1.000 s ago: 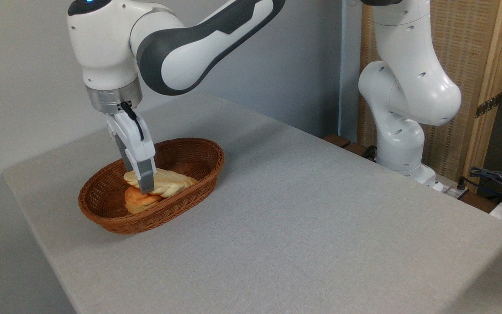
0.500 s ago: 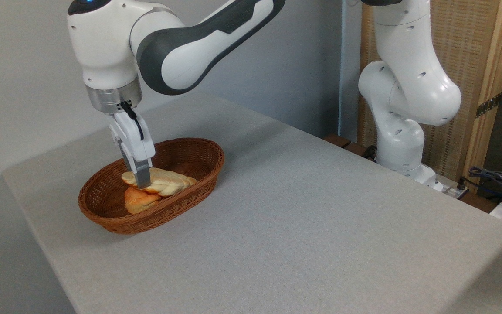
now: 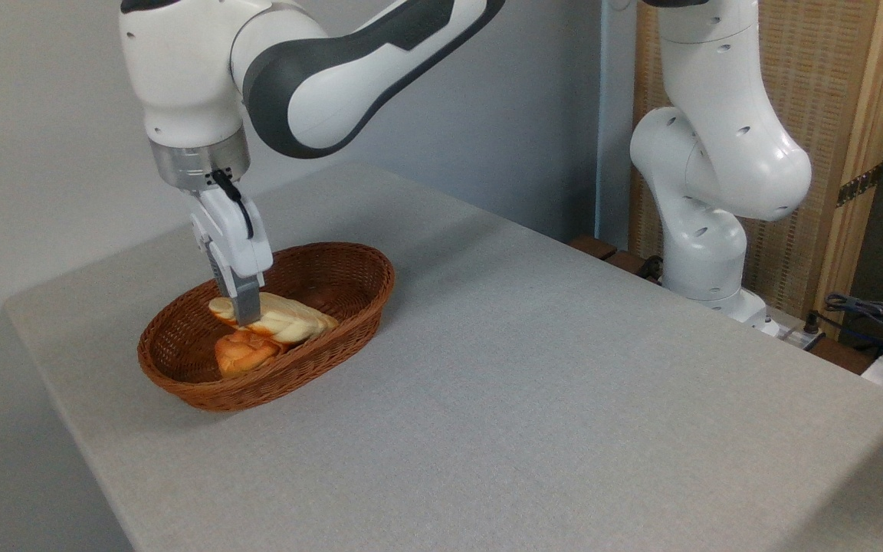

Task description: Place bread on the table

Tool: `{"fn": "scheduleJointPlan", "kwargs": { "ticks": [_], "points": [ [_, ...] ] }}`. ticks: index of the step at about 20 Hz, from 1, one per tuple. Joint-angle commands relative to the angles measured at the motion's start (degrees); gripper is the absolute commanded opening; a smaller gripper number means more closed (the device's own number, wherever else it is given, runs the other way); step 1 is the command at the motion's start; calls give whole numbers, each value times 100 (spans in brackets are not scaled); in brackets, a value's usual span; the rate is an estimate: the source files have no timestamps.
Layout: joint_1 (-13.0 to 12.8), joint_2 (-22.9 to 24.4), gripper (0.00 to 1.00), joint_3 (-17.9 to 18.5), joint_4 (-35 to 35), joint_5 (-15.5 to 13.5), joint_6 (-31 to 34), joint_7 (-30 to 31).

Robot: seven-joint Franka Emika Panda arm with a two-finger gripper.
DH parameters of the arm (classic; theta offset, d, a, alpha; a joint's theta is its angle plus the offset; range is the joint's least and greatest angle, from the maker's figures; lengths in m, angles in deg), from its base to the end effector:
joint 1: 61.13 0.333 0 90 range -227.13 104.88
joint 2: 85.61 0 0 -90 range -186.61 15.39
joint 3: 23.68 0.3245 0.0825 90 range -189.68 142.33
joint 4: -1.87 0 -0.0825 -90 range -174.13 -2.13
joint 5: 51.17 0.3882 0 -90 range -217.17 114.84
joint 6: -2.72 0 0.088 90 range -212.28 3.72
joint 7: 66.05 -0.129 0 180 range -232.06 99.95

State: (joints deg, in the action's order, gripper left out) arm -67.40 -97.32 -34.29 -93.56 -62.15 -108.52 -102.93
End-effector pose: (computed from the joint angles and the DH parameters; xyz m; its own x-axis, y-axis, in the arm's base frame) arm 0.6088 -0.1941 0.4803 0.6433 -0.7431 0.1840 -0.7654 -0.6291 0.1354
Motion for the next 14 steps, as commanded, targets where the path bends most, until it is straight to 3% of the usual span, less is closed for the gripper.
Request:
{"fn": "scheduleJointPlan", "kwargs": {
  "ticks": [1,8,14],
  "points": [
    [12,168,26,120,-11,-351,112,224],
    [21,485,28,515,102,-782,708,409],
    [21,590,29,1016,331,-844,1359,366]
  ]
}}
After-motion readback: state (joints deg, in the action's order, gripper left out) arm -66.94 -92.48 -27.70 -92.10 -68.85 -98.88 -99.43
